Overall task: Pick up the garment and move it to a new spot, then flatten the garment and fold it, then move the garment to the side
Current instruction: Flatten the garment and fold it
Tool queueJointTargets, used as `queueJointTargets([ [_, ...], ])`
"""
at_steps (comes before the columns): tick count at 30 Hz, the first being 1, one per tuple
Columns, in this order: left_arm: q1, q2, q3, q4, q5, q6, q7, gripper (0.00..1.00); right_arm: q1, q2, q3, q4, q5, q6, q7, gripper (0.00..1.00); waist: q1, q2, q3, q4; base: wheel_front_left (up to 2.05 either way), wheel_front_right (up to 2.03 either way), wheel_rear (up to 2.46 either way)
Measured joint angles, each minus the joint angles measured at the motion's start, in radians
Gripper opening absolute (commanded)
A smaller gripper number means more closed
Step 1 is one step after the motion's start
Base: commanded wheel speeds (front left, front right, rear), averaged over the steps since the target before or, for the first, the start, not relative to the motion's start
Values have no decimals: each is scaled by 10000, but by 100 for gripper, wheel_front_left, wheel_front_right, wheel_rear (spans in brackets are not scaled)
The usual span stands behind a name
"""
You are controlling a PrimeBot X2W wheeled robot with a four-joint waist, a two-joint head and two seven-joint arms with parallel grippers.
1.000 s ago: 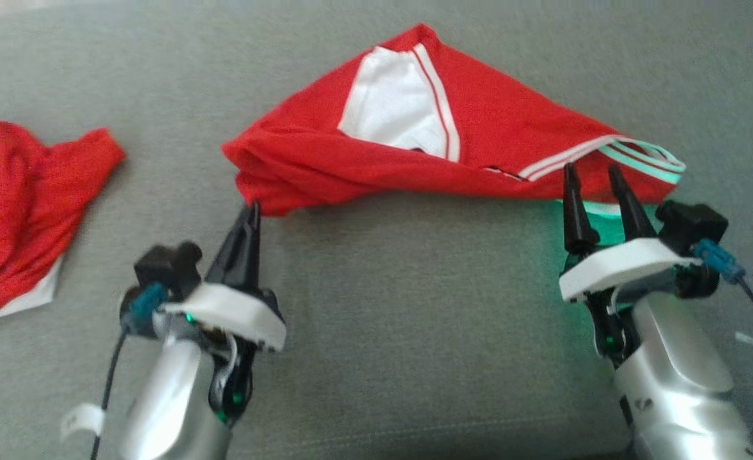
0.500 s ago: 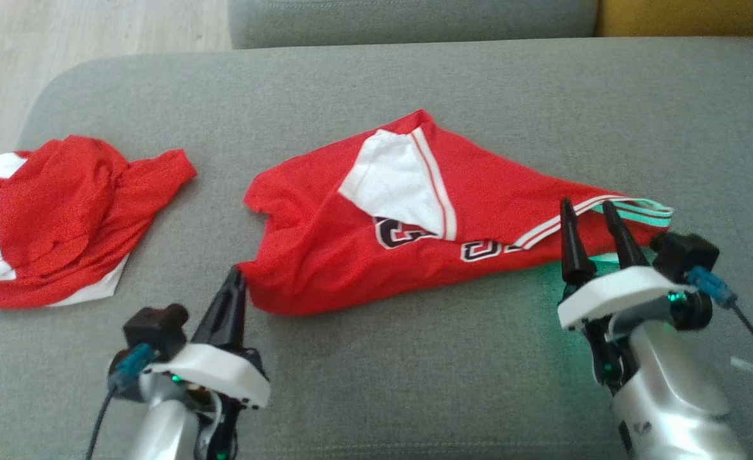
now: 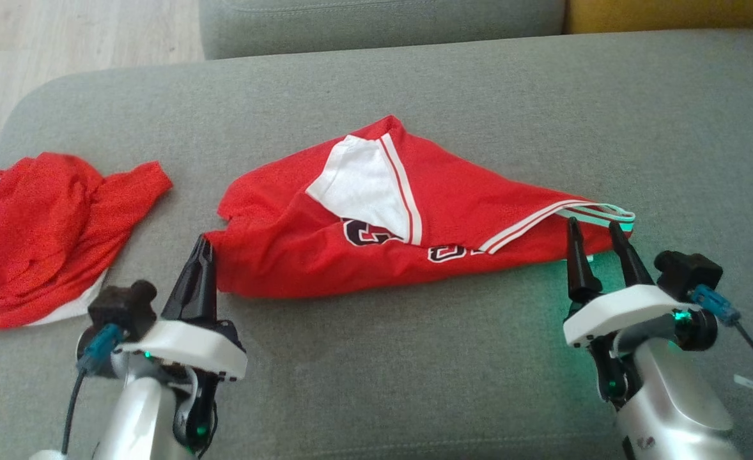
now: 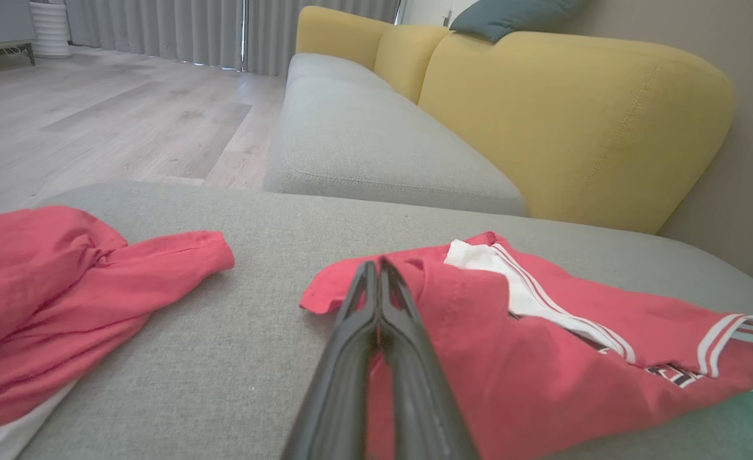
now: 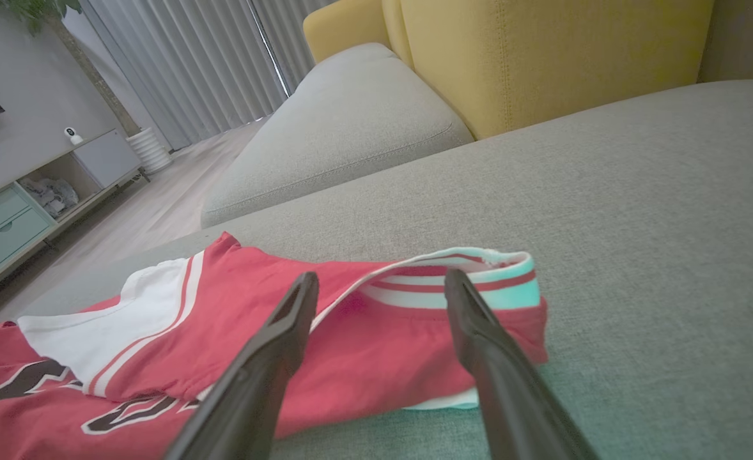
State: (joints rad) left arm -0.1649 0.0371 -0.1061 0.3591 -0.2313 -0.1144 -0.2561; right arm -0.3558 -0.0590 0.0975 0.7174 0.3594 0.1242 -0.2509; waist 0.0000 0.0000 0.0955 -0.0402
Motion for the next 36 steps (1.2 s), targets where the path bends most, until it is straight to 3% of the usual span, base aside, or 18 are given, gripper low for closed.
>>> queueJointTargets([
  [1,-79,-2,6,92,0,33,0,12,0,0,27,-10,2,0,0,100,0,0,6,-25,0,0,0],
  [2,-130,-2,19,297,0,127,-2,45,0,0,82,-23,19,0,0,100,0,0,10,-53,0,0,0],
  [3,-132,-10,69,518,2,272,-2,91,0,0,151,-36,29,0,0,100,0,0,21,-83,0,0,0],
  [4,-106,-13,153,713,15,424,-2,100,-1,0,222,-42,33,0,0,100,0,0,32,-114,0,0,0],
  [8,63,-6,291,1016,10,869,2,100,-1,0,368,-59,134,0,0,100,0,0,65,-158,0,0,0],
  [12,256,-8,205,959,-13,880,2,100,-3,-2,782,-249,-48,0,0,100,0,0,104,-18,0,0,0],
  [18,398,-2,-284,825,-380,928,2,100,-285,-4,2320,-422,-198,0,0,100,0,0,185,397,0,0,0],
  [26,263,6,-1400,591,-792,980,2,100,-2245,-25,4226,441,-777,0,548,100,0,0,475,1435,0,0,0],
  [36,83,12,-2105,384,-1283,1116,2,100,-3389,-38,5124,2121,-1369,0,1055,100,0,0,1147,2867,0,0,0],
])
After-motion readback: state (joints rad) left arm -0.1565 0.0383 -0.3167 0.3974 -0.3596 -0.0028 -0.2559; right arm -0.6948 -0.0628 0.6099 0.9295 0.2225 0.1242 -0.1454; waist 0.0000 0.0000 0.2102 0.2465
